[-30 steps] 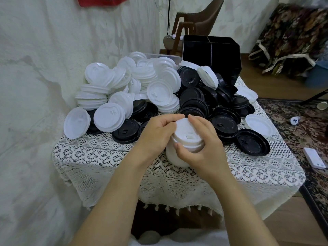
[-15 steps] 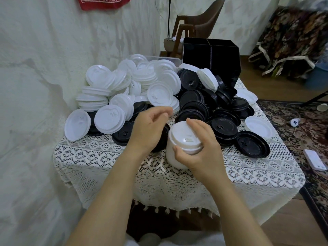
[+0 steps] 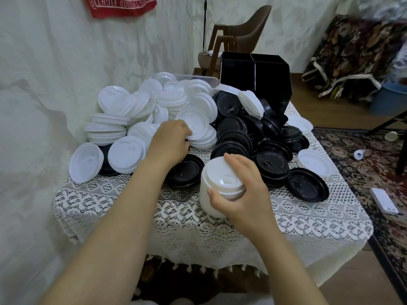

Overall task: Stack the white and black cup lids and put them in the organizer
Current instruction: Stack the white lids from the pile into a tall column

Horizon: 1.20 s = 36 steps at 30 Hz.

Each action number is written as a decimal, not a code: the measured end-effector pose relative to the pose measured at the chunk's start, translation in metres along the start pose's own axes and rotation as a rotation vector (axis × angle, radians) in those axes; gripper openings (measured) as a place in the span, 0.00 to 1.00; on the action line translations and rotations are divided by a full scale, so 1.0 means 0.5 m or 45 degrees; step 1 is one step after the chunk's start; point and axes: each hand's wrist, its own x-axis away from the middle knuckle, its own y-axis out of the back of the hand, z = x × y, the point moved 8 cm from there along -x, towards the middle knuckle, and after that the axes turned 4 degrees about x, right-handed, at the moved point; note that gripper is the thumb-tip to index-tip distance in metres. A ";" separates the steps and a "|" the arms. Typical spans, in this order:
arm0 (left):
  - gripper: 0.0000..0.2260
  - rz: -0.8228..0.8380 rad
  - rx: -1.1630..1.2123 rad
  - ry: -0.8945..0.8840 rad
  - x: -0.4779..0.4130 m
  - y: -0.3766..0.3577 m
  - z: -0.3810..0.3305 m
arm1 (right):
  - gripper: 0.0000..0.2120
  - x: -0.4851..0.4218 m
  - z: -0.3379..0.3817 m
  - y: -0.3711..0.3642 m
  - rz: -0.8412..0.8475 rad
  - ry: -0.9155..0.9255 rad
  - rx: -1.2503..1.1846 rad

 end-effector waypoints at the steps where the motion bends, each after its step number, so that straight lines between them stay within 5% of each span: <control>1: 0.10 -0.005 -0.024 -0.023 -0.002 -0.002 0.000 | 0.33 0.000 -0.001 0.000 0.002 -0.001 0.009; 10: 0.05 -0.337 0.268 0.001 0.035 0.070 -0.009 | 0.34 0.001 -0.004 -0.001 0.027 -0.019 0.028; 18: 0.05 -0.542 1.641 0.710 0.176 0.082 -0.029 | 0.30 0.002 0.000 0.000 0.035 -0.002 0.011; 23: 0.05 -0.432 2.293 0.802 0.191 0.072 -0.062 | 0.31 0.001 0.005 0.003 0.045 0.020 0.030; 31: 0.07 -0.253 2.473 0.735 0.197 0.071 -0.084 | 0.44 -0.002 0.007 0.009 0.120 -0.028 0.020; 36: 0.17 -0.052 2.408 0.626 0.196 0.074 -0.105 | 0.49 -0.004 0.047 0.036 -0.058 0.111 -0.039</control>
